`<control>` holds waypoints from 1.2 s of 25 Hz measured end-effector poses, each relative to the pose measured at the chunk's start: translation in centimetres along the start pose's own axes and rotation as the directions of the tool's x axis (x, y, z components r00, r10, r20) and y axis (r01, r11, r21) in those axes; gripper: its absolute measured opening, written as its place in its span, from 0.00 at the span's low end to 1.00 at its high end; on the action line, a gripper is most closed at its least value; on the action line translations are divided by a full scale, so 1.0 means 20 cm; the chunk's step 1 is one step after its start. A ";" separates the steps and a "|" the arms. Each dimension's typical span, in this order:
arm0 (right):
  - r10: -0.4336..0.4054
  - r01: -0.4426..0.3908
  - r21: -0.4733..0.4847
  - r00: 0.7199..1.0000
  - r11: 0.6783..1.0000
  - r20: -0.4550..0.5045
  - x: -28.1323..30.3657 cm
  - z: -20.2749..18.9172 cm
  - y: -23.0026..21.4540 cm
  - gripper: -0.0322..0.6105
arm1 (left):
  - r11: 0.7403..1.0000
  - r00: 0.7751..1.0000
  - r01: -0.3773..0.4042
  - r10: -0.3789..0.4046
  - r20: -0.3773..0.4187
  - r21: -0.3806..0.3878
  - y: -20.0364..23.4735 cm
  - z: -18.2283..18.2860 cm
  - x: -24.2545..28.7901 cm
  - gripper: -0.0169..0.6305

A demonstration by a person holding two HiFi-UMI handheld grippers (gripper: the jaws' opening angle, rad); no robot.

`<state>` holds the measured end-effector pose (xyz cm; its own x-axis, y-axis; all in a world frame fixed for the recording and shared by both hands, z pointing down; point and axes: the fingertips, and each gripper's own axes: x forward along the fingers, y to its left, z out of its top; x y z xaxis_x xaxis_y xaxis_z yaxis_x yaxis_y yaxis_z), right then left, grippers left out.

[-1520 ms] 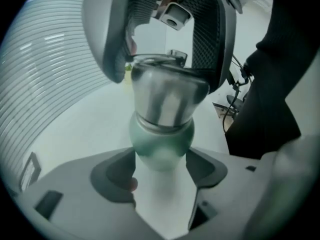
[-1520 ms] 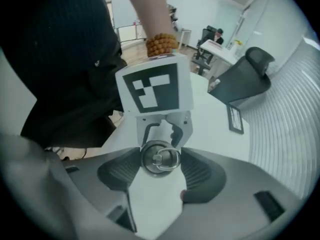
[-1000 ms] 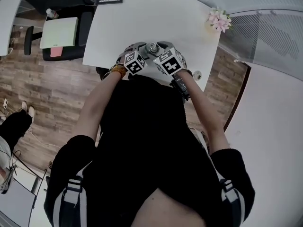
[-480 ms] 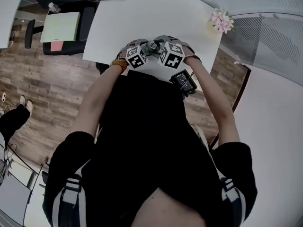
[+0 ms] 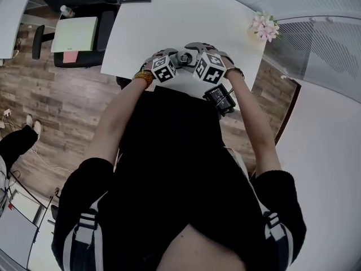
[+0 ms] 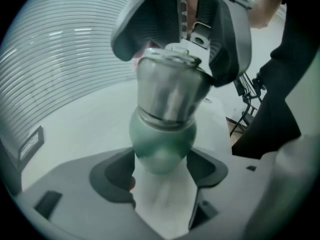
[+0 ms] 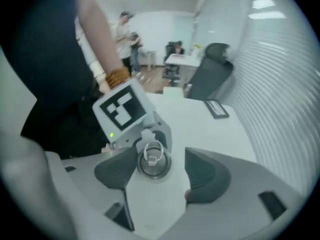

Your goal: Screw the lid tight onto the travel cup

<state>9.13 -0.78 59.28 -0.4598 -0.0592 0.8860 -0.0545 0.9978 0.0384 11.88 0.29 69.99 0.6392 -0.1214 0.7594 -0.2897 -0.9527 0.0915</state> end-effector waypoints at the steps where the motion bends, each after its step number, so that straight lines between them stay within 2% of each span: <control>1: -0.038 0.026 0.163 0.997 0.986 0.074 -0.02 0.02 -0.02 0.53 | 1.000 1.000 -0.003 0.003 0.004 0.000 0.00 0.00 0.00 0.54; 3: -0.120 0.035 0.442 0.979 0.897 0.167 -0.04 0.04 -0.05 0.53 | 1.000 1.000 -0.006 0.006 0.009 -0.001 0.00 -0.01 -0.01 0.54; 4: -0.151 0.042 0.520 0.974 0.853 0.169 -0.04 0.03 -0.04 0.53 | 1.000 1.000 -0.007 0.007 0.010 -0.002 0.00 -0.01 0.00 0.54; 5: -0.175 0.063 0.559 0.973 0.826 0.149 -0.03 0.01 -0.04 0.53 | 1.000 1.000 -0.006 0.006 0.011 -0.002 0.00 -0.01 0.00 0.54; 6: -0.192 0.091 0.572 0.974 0.815 0.118 -0.02 -0.01 -0.03 0.52 | 1.000 1.000 -0.005 0.005 0.011 -0.003 0.00 -0.01 0.00 0.54; 8: -0.210 0.140 0.559 0.976 0.817 0.062 0.00 -0.02 -0.03 0.46 | 1.000 1.000 -0.005 0.005 0.009 -0.004 0.00 -0.01 0.00 0.54; 12: -0.188 0.160 0.493 0.982 0.855 0.008 0.02 -0.04 -0.01 0.42 | 1.000 1.000 -0.006 0.006 0.003 -0.004 0.00 -0.01 0.00 0.54; 14: -0.151 0.135 0.436 0.989 0.890 0.001 0.03 -0.04 0.00 0.42 | 1.000 1.000 -0.008 0.008 0.001 -0.004 0.00 -0.01 0.00 0.54; 16: -0.090 0.092 0.327 0.996 0.940 -0.020 0.04 -0.04 0.01 0.42 | 1.000 1.000 -0.007 0.007 -0.003 -0.002 0.00 -0.01 0.00 0.54; 18: -0.016 0.026 0.155 0.998 0.988 -0.067 0.05 -0.03 0.03 0.41 | 1.000 1.000 -0.004 0.004 -0.009 -0.002 0.00 -0.02 0.00 0.54; 19: 0.021 -0.016 0.054 0.995 0.998 -0.102 0.06 -0.03 0.04 0.41 | 1.000 1.000 -0.002 0.002 -0.012 -0.004 0.00 -0.02 0.00 0.54; 20: 0.053 -0.061 -0.050 0.989 0.997 -0.141 0.07 -0.04 0.06 0.41 | 1.000 1.000 0.000 0.000 -0.016 -0.004 0.00 -0.02 0.00 0.54; 21: 0.077 -0.106 -0.156 0.980 0.982 -0.183 0.07 -0.04 0.07 0.41 | 1.000 1.000 0.001 -0.002 -0.020 -0.003 0.00 -0.02 0.00 0.54; 22: 0.090 -0.149 -0.259 0.970 0.954 -0.224 0.07 -0.05 0.09 0.41 | 1.000 1.000 0.002 -0.002 -0.024 0.001 0.00 -0.02 0.00 0.54; 24: 0.096 -0.220 -0.436 0.952 0.873 -0.290 0.07 -0.06 0.10 0.41 | 1.000 1.000 0.002 -0.002 -0.030 0.006 0.00 -0.02 0.00 0.54; 26: 0.095 -0.262 -0.529 0.942 0.807 -0.321 0.07 -0.06 0.11 0.41 | 1.000 1.000 -0.001 0.001 -0.031 0.003 0.00 -0.02 0.00 0.54; 27: 0.095 -0.264 -0.543 0.943 0.798 -0.319 0.07 -0.06 0.12 0.41 | 1.000 1.000 -0.002 0.002 -0.031 0.001 0.00 -0.02 0.00 0.54; 28: 0.093 -0.251 -0.538 0.948 0.805 -0.303 0.07 -0.06 0.11 0.42 | 1.000 0.999 -0.003 0.003 -0.032 0.000 0.00 -0.01 0.00 0.54; 29: 0.090 -0.224 -0.515 0.958 0.828 -0.272 0.06 -0.06 0.11 0.43 | 1.000 0.999 -0.003 0.003 -0.034 -0.001 0.00 -0.01 0.00 0.54; 30: 0.088 -0.186 -0.468 0.971 0.864 -0.223 0.05 -0.05 0.10 0.46 | 1.000 0.999 -0.002 0.002 -0.037 0.000 -0.01 -0.01 0.00 0.54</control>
<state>9.42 1.27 60.76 -0.2531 0.0373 0.9667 0.4534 0.8873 0.0844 11.77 0.47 70.11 0.6120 -0.1133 0.7827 -0.2913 -0.9524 0.0900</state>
